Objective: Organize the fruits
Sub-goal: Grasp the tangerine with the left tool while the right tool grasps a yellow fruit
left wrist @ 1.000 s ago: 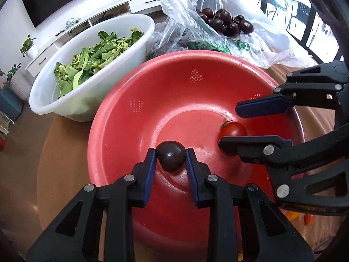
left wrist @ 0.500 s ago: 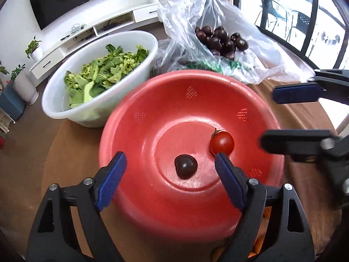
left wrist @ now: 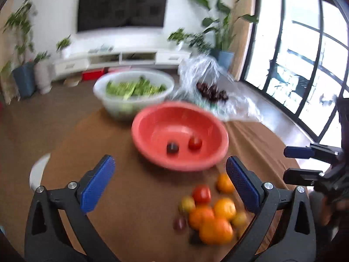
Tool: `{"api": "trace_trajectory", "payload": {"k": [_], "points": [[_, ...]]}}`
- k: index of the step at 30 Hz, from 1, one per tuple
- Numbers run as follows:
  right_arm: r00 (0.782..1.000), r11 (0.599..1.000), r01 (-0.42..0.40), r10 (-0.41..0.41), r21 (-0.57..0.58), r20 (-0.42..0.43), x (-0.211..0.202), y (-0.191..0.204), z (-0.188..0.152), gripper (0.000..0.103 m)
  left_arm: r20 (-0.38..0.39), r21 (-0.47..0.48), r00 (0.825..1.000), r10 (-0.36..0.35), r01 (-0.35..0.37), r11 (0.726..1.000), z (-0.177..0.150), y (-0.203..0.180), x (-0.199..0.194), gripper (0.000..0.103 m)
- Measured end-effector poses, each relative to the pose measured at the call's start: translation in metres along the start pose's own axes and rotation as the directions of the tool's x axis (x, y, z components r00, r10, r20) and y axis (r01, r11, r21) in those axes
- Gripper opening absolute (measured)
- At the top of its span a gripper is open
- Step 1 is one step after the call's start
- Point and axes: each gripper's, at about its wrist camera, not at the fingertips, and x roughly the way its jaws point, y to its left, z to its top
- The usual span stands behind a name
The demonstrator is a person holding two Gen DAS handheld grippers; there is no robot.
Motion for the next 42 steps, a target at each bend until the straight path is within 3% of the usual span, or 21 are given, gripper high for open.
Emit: {"api": "trace_trajectory", "payload": {"k": [2,4,8,16,23,29,33,42], "points": [[1.0,1.0,0.01,-0.01,0.01,0.004,-0.005,0.005,-0.02,0.079,-0.066,-0.034,0.997,0.033,-0.036,0.999,-0.019,-0.005,-0.008,0.103],[1.0,0.999,0.007,-0.007,0.032,-0.003,-0.005,0.008,-0.036,0.079,-0.073,-0.06,0.997,-0.013,0.008,0.998,-0.039,-0.012,-0.017,0.103],[0.999,0.997,0.003,0.0,0.08,-0.038,-0.002,0.009,-0.065,0.079,-0.159,0.011,0.987,-0.019,0.021,1.0,-0.06,-0.037,-0.008,0.103],[0.998,0.995,0.015,-0.009,0.094,-0.063,0.002,0.008,-0.079,0.078,-0.205,0.022,0.976,-0.069,0.075,0.997,-0.067,-0.049,0.009,0.102],[0.998,0.995,0.02,-0.014,0.1,-0.06,0.004,0.006,-0.08,0.078,-0.239,0.011,0.966,-0.1,0.106,0.994,-0.069,-0.049,0.025,0.063],[0.997,0.993,0.034,-0.026,0.111,-0.074,0.009,0.0,-0.081,0.077,-0.257,0.016,0.96,-0.112,0.121,0.993,-0.071,-0.051,0.034,0.041],[0.994,0.993,0.032,-0.019,0.114,-0.108,0.015,0.0,-0.084,0.071,-0.257,0.006,0.959,-0.119,0.124,0.992,-0.072,-0.049,0.036,0.037],[0.989,0.998,0.025,-0.016,0.062,-0.148,0.031,0.015,-0.087,0.07,-0.237,-0.011,0.964,-0.121,0.121,0.993,-0.074,-0.044,0.029,0.037]]}}
